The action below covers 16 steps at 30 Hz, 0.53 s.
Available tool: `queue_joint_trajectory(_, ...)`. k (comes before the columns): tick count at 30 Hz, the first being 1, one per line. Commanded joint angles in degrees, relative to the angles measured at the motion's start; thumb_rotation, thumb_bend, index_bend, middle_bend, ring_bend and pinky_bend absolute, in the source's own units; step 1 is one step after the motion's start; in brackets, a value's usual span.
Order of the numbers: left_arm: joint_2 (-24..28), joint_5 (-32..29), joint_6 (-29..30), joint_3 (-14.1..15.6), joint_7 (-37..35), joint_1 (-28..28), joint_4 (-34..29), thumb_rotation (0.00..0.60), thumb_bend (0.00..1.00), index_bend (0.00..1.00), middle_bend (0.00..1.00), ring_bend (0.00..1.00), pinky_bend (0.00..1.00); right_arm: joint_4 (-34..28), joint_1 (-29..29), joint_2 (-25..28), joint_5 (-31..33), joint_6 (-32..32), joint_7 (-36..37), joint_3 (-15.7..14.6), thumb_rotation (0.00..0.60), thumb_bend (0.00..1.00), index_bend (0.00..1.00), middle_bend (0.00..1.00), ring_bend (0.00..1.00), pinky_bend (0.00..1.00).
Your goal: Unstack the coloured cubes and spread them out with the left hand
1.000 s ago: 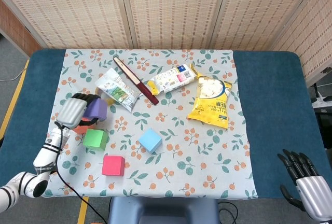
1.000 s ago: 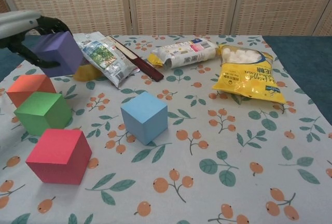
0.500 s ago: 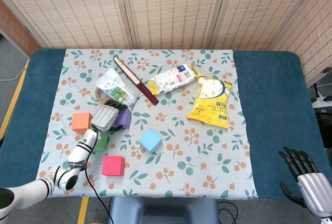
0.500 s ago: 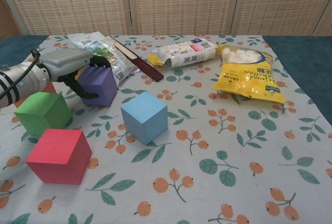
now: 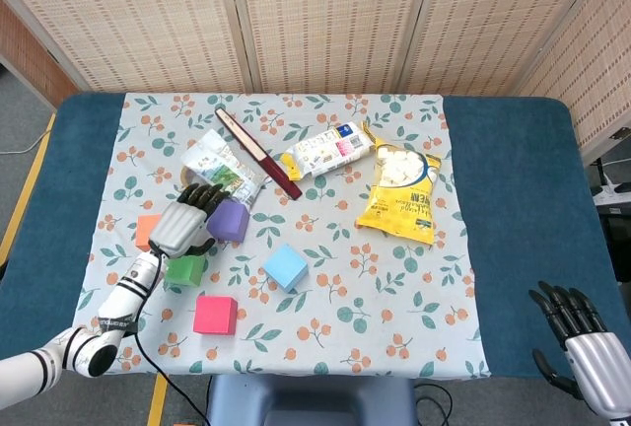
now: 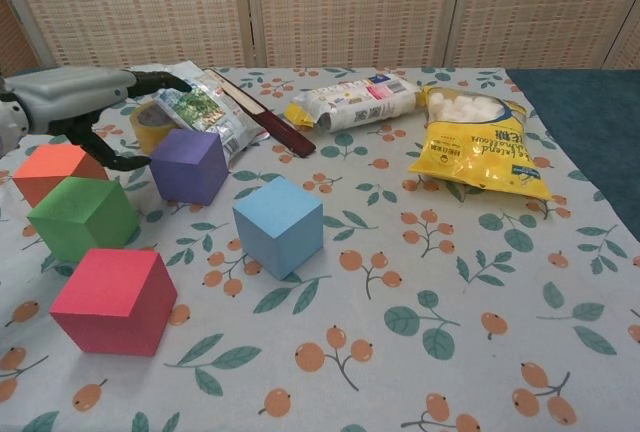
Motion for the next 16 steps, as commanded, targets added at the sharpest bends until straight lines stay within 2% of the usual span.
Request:
queue_joint_trajectory(1, 8.97, 4.74, 9.65, 2.60, 0.21, 6.40, -11.21, 0.600, 0.35, 0.00, 0.00, 0.00, 0.03, 0.23, -0.15, -0.50, -0.12, 0.71, -0.64, 0.41, 0.600, 0.33, 0.00, 0.00, 0.00, 0.00)
queue_joint_trajectory(2, 14.93, 13.74, 21.93, 8.85, -4.05, 15.40, -17.53, 0.600, 0.36, 0.00, 0.00, 0.00, 0.03, 1.36, -0.49, -2.61, -1.21, 4.00, -1.83, 2.11, 0.600, 0.33, 0.00, 0.00, 0.00, 0.00)
queue_joint_trajectory(4, 17.46, 21.67, 32.26, 15.08, -8.00, 23.01, -16.05, 0.600, 0.36, 0.00, 0.00, 0.00, 0.02, 3.69, -0.94, -5.18, -2.38, 6.35, -2.86, 2.98, 0.600, 0.33, 0.00, 0.00, 0.00, 0.00)
queue_joint_trajectory(5, 17.52, 23.64, 37.05, 17.89, -9.79, 27.33, -13.32, 0.600, 0.36, 0.00, 0.00, 0.00, 0.02, 4.56, -1.08, -6.04, -2.63, 6.61, -2.86, 2.92, 0.600, 0.33, 0.00, 0.00, 0.00, 0.00)
queue_joint_trajectory(6, 17.04, 23.85, 39.85, 19.31, -10.99, 30.28, -11.10, 0.600, 0.36, 0.00, 0.00, 0.00, 0.02, 4.79, -1.10, -6.26, -2.57, 6.36, -2.75, 2.74, 0.600, 0.33, 0.00, 0.00, 0.00, 0.00)
queue_joint_trajectory(8, 15.22, 22.88, 43.90, 20.39, -13.63, 34.84, -6.39, 0.600, 0.36, 0.00, 0.00, 0.00, 0.01, 4.72, -1.07, -6.29, -2.13, 5.67, -2.76, 2.51, 0.600, 0.33, 0.00, 0.00, 0.00, 0.00)
queue_joint_trajectory(11, 14.07, 22.59, 45.31, 20.03, -15.03, 36.94, -1.73, 0.600, 0.36, 0.00, 0.00, 0.00, 0.00, 4.46, -0.93, -6.71, -2.18, 5.17, -3.21, 2.38, 0.600, 0.33, 0.00, 0.00, 0.00, 0.00)
queue_joint_trajectory(16, 13.43, 21.74, 44.77, 18.40, -13.83, 37.64, -0.49, 0.600, 0.36, 0.00, 0.00, 0.00, 0.00, 4.08, -0.94, -6.79, -2.31, 4.43, -3.52, 1.77, 0.600, 0.33, 0.00, 0.00, 0.00, 0.00)
